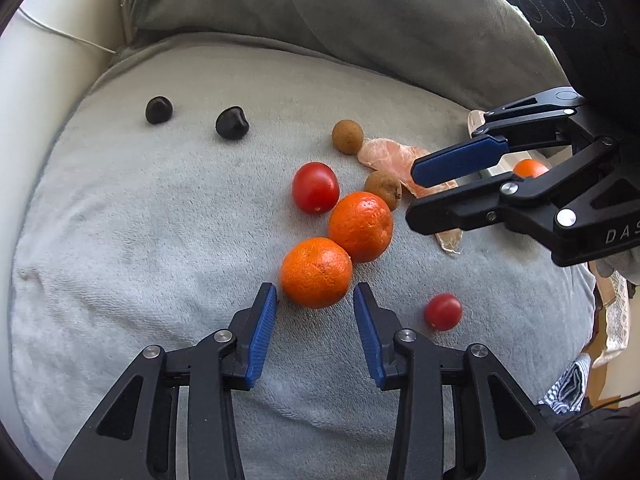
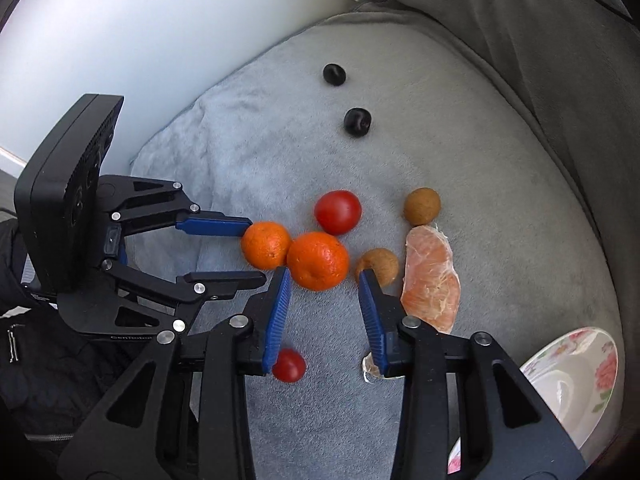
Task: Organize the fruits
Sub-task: 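Grasp a mandarin with the left tool while the right tool grasps another mandarin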
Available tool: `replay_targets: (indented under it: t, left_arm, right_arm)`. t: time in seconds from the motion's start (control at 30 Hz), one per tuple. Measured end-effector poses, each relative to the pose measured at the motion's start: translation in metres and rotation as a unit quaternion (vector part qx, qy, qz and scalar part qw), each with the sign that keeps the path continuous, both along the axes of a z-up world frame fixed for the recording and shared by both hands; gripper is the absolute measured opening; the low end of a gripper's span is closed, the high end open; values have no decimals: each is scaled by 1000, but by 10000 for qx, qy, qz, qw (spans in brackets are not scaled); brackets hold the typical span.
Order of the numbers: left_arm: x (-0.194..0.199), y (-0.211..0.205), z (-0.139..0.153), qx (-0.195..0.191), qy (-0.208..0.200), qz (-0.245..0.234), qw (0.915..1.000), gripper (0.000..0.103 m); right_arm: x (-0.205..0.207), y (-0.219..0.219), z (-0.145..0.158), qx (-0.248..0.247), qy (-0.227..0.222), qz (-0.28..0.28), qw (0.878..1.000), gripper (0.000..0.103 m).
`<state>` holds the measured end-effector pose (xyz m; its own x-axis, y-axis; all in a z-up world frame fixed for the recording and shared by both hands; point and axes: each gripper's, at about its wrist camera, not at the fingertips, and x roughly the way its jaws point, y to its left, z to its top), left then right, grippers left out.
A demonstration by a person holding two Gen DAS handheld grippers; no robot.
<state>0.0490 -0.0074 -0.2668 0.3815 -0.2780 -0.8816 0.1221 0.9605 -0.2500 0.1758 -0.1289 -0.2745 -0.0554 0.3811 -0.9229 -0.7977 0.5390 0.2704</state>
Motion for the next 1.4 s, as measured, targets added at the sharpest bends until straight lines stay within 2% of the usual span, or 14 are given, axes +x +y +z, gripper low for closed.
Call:
replay_targets:
  t: [0.7, 1.13, 1.4]
  left_arm:
    - [7, -1, -11, -106, -85, -90, 9999, 35]
    - [1, 1, -13, -116, -175, -155, 9997, 33]
    - [-4, 1, -15, -100, -250, -137, 9995, 32]
  right_arm:
    - [21, 20, -23, 1, 522, 187, 9985, 37]
    - [24, 22, -24, -49, 621, 200, 9979, 38]
    - [18, 28, -25, -81, 382, 347, 9986, 35]
